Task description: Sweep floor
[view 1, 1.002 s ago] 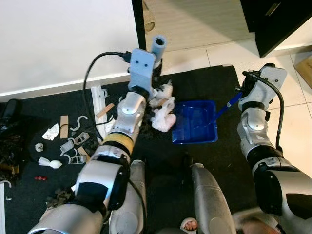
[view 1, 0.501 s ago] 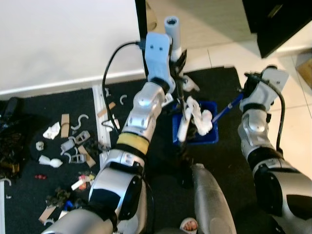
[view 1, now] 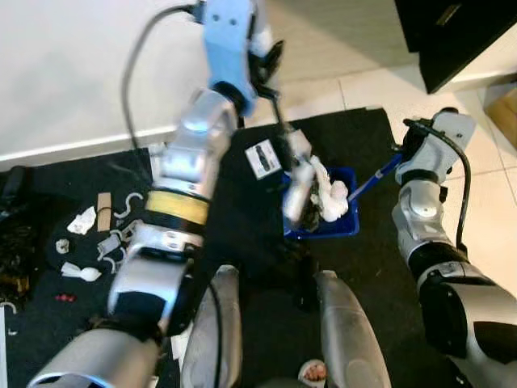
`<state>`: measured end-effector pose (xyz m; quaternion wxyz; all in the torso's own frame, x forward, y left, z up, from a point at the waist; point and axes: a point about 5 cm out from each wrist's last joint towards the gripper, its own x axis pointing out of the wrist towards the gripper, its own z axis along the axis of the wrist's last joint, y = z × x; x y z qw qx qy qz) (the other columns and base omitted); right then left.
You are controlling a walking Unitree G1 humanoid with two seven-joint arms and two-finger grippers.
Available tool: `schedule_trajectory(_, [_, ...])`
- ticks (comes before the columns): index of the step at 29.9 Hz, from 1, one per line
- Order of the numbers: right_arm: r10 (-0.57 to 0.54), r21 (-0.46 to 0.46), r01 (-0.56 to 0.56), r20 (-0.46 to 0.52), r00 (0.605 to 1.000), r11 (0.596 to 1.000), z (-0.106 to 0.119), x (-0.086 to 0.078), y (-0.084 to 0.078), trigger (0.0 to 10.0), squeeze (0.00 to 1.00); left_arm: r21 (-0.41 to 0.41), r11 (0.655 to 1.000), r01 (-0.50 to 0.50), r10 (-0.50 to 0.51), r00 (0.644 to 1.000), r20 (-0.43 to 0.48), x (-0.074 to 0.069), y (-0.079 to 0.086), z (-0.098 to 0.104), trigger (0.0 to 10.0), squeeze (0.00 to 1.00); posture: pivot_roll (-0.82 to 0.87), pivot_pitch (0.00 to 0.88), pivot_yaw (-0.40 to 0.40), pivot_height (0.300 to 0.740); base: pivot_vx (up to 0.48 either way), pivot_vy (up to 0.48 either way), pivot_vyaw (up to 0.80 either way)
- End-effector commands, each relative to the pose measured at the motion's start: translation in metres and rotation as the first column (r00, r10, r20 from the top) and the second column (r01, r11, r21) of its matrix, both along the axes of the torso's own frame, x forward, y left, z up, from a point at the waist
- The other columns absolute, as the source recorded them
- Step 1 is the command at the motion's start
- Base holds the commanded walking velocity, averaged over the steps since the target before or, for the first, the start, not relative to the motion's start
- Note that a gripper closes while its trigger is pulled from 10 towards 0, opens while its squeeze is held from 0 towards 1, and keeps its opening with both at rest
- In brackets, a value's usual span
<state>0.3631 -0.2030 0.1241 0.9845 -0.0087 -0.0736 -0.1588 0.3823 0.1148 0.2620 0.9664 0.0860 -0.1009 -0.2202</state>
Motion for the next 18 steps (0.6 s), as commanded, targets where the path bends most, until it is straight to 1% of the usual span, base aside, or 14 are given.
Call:
schedule_trajectory(1, [-0.038,0.015,0.041,-0.19,0.981,0.999,-0.044,-0.019,-0.007,10.0,0.0,0.079,0.995,-0.068,0.067,0.998,0.009,0.004,0.022,0.002,10.0,0.0,0.13,0.426,-0.017,0.74,0.0,0.0,0.0])
schedule_trajectory(2, [-0.035,0.015,0.039,-0.193,0.981,0.999,-0.044,-0.02,-0.007,10.0,0.0,0.096,0.99,-0.104,0.102,0.994,0.025,0.006,0.034,0.005,10.0,0.0,0.13,0.426,-0.018,0.74,0.0,0.0,0.0])
schedule_trajectory(3, [-0.035,0.015,0.039,-0.193,0.981,0.999,-0.044,-0.02,-0.007,10.0,0.0,0.096,0.99,-0.104,0.102,0.994,0.025,0.006,0.034,0.005,10.0,0.0,0.13,0.426,-0.018,0.74,0.0,0.0,0.0])
schedule_trajectory(5, [-0.032,0.015,0.036,-0.196,0.98,0.999,-0.045,-0.02,-0.006,10.0,0.0,0.112,0.981,-0.159,0.151,0.986,0.075,0.009,0.05,0.01,10.0,0.0,0.13,0.426,-0.02,0.74,0.0,0.0,0.0])
schedule_trajectory(6, [-0.032,0.015,0.036,-0.196,0.98,0.999,-0.045,-0.02,-0.006,10.0,0.0,0.112,0.981,-0.159,0.151,0.986,0.075,0.009,0.05,0.01,10.0,0.0,0.13,0.426,-0.02,0.74,0.0,0.0,0.0])
schedule_trajectory(8, [-0.03,0.016,0.034,-0.196,0.98,0.999,-0.045,-0.02,-0.005,10.0,0.0,0.105,0.972,-0.213,0.201,0.973,0.113,0.01,0.061,0.011,10.0,0.0,0.13,0.428,-0.022,0.74,0.0,0.0,0.0])
schedule_trajectory(9, [-0.028,0.016,0.032,-0.195,0.98,0.999,-0.045,-0.019,-0.005,10.0,0.0,0.111,0.967,-0.23,0.216,0.968,0.124,0.01,0.064,0.006,10.0,0.0,0.13,0.427,-0.022,0.74,0.0,0.0,0.0])
schedule_trajectory(10, [-0.026,0.013,0.029,-0.194,0.981,0.999,-0.044,-0.019,-0.003,10.0,0.0,0.14,0.961,-0.236,0.221,0.969,0.114,0.009,0.064,-0.006,10.0,0.0,0.13,0.426,-0.023,0.74,0.0,0.0,0.0])
schedule_trajectory(11, [-0.026,0.013,0.029,-0.194,0.981,0.999,-0.044,-0.019,-0.003,10.0,0.0,0.14,0.961,-0.236,0.221,0.969,0.114,0.009,0.064,-0.006,10.0,0.0,0.13,0.426,-0.023,0.74,0.0,0.0,0.0])
schedule_trajectory(13, [-0.024,0.01,0.026,-0.191,0.981,1.0,-0.044,-0.018,-0.002,10.0,0.0,0.177,0.953,-0.248,0.235,0.968,0.091,0.007,0.062,-0.027,10.0,0.0,0.13,0.424,-0.026,0.74,0.0,0.0,0.0])
schedule_trajectory(14, [-0.024,0.009,0.026,-0.187,0.982,1.0,-0.043,-0.018,-0.002,10.0,0.0,0.163,0.949,-0.268,0.257,0.962,0.087,0.005,0.06,-0.04,10.0,0.0,0.12,0.425,-0.028,0.74,0.0,0.0,0.0])
schedule_trajectory(15, [-0.024,0.009,0.026,-0.187,0.982,1.0,-0.043,-0.018,-0.002,10.0,0.0,0.163,0.949,-0.268,0.257,0.962,0.087,0.005,0.06,-0.04,10.0,0.0,0.12,0.425,-0.028,0.74,0.0,0.0,0.0])
schedule_trajectory(17, [-0.023,0.008,0.025,-0.179,0.984,1.0,-0.043,-0.019,-0.001,10.0,0.0,0.107,0.948,-0.301,0.293,0.953,0.08,0.001,0.055,-0.064,10.0,0.0,0.12,0.426,-0.03,0.74,0.0,0.0,0.0])
schedule_trajectory(18, [-0.023,0.007,0.025,-0.178,0.984,1.0,-0.043,-0.019,0.0,10.0,0.0,0.11,0.948,-0.297,0.293,0.954,0.059,0.0,0.051,-0.076,10.0,0.0,0.11,0.43,-0.032,0.74,0.0,0.0,0.0])
